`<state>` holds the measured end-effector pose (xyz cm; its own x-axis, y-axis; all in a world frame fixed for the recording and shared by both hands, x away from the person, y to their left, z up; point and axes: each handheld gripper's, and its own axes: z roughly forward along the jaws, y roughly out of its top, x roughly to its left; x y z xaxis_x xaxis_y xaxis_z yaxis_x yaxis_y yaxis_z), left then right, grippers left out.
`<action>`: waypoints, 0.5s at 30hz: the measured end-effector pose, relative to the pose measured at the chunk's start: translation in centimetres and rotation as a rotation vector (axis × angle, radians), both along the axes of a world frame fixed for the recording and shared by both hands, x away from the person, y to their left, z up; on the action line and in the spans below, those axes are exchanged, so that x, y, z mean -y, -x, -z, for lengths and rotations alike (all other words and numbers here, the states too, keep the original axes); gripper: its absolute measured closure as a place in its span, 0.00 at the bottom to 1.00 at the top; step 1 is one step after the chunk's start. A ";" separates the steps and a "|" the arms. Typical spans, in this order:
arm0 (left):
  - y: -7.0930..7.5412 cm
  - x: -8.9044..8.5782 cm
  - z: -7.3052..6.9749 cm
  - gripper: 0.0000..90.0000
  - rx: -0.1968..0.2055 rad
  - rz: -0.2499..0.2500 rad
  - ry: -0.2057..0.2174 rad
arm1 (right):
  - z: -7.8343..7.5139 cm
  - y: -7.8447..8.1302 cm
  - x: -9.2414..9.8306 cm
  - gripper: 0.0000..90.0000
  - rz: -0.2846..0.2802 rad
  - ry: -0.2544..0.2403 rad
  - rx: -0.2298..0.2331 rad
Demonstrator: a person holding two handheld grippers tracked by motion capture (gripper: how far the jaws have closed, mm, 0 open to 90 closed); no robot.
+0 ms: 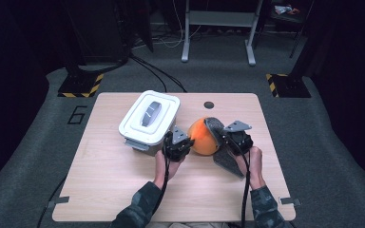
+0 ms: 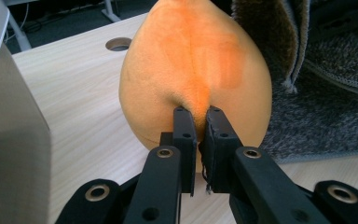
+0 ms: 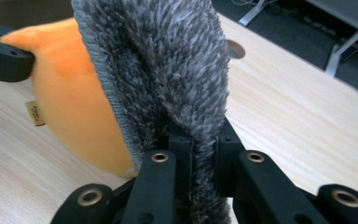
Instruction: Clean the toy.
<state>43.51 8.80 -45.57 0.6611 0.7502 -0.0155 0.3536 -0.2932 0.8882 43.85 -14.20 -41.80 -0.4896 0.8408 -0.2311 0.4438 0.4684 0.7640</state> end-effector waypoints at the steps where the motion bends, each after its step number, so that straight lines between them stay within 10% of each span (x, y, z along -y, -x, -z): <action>1: 0.0 0.0 -0.1 0.94 0.003 0.004 -0.005 | -0.1 0.1 -0.3 0.91 0.003 0.005 0.000; 15: 0.0 0.3 -0.5 0.94 0.004 0.040 -0.011 | -0.1 0.0 -1.7 0.77 -0.076 0.016 -0.009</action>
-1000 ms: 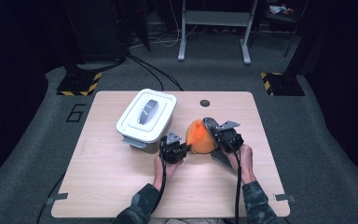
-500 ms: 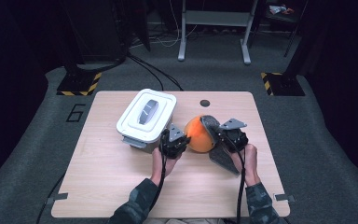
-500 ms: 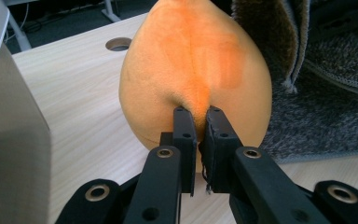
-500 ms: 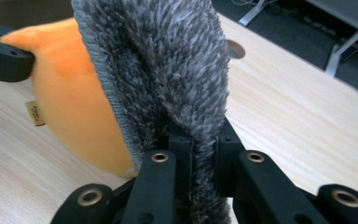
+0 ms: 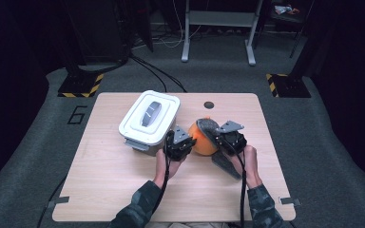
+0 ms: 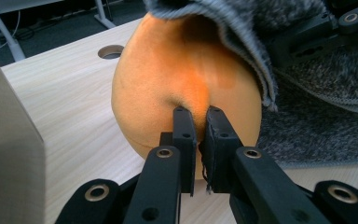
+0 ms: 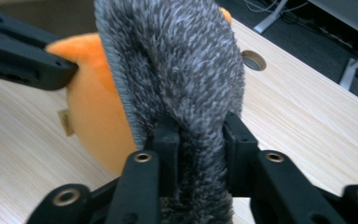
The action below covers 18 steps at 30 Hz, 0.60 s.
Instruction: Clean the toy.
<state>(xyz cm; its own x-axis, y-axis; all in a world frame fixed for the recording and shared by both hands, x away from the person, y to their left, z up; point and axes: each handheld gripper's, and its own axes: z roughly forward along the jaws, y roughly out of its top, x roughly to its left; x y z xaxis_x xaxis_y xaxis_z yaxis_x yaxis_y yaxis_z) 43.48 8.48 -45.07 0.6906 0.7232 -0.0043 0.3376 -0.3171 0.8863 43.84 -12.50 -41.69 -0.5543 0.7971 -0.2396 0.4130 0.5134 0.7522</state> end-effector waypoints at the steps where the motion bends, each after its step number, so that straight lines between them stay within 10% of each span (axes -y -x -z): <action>1: 0.0 0.1 0.1 0.94 0.009 -0.006 0.003 | 0.0 0.0 0.0 0.75 -0.002 -0.009 0.000; 11: 0.0 0.4 0.0 0.94 0.015 0.016 -0.006 | -0.5 0.0 -0.2 0.74 -0.066 -0.129 0.053; 18: -0.1 0.3 0.1 0.94 0.008 0.019 -0.004 | 0.2 -0.3 -0.9 0.94 -0.060 -0.078 0.065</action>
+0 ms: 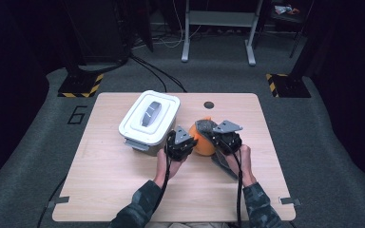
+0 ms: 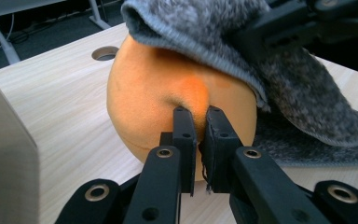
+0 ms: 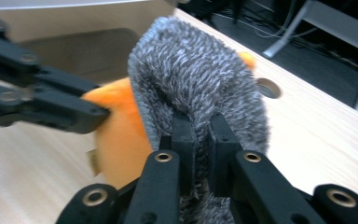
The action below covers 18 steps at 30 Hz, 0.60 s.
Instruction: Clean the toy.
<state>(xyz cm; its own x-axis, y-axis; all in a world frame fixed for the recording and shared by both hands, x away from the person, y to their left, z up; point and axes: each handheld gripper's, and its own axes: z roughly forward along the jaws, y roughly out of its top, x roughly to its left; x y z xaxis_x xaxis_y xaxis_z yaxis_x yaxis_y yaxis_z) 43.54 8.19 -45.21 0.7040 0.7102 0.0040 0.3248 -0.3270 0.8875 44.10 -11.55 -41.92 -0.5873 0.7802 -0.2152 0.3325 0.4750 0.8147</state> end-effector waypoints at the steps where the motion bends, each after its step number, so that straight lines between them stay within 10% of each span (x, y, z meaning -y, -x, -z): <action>1: 0.1 0.0 -0.1 0.94 0.000 0.011 -0.008 | 0.0 -0.1 0.1 0.94 0.014 0.000 -0.005; 12: 0.0 -0.5 0.0 0.94 0.008 0.006 0.001 | 0.8 -2.1 2.3 0.94 0.170 0.015 -0.056; 18: 0.0 -0.2 0.0 0.94 0.012 0.008 0.001 | -1.0 -0.4 2.1 0.94 0.081 -0.039 -0.018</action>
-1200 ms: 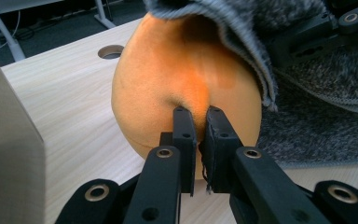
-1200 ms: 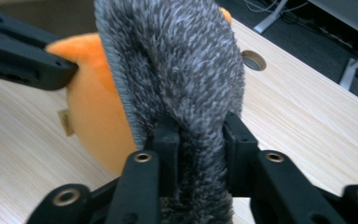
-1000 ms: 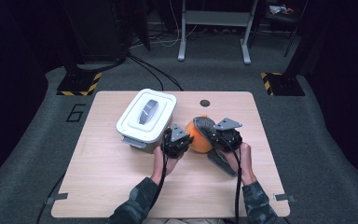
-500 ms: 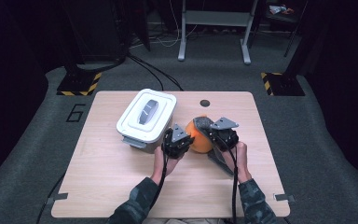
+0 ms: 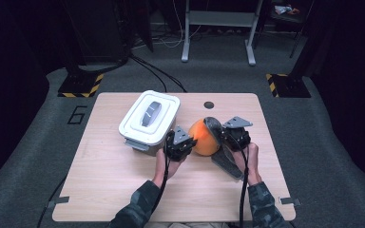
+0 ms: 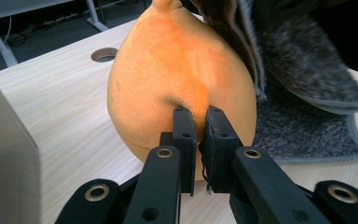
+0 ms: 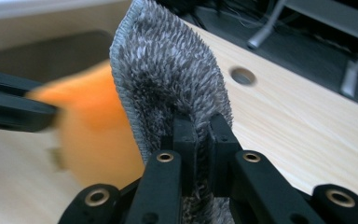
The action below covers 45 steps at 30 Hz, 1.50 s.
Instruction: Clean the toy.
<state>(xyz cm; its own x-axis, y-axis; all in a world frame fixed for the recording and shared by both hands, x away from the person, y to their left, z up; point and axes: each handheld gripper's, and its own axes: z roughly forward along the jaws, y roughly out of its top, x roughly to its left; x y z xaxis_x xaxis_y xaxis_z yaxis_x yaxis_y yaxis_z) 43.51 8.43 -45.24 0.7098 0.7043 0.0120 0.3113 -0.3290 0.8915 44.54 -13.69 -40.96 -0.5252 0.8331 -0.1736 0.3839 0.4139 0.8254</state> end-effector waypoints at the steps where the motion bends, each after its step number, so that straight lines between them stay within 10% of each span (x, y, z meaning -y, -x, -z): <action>1: 0.0 0.0 0.0 0.94 -0.006 0.008 0.001 | -0.2 0.3 -0.3 0.94 -0.011 -0.008 0.001; 8: 0.1 0.2 0.0 0.94 -0.003 0.013 -0.007 | 0.0 0.8 -2.8 0.93 -0.115 0.057 -0.025; 19: -0.1 -0.1 0.3 0.94 -0.021 0.005 0.010 | 1.8 -1.3 -0.9 0.94 0.044 0.088 -0.077; 45: -0.3 -1.0 0.6 0.93 -0.039 -0.032 0.008 | 1.6 1.0 2.4 0.94 0.093 0.068 -0.115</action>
<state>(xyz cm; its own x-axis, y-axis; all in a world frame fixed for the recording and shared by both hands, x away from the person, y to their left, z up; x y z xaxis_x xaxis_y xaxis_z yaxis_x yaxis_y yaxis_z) 43.84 9.39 -45.79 0.6869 0.7265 -0.0204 0.3557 -0.3115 0.8812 43.58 -16.09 -42.59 -0.4664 0.8672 -0.1745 0.5134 0.4260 0.7450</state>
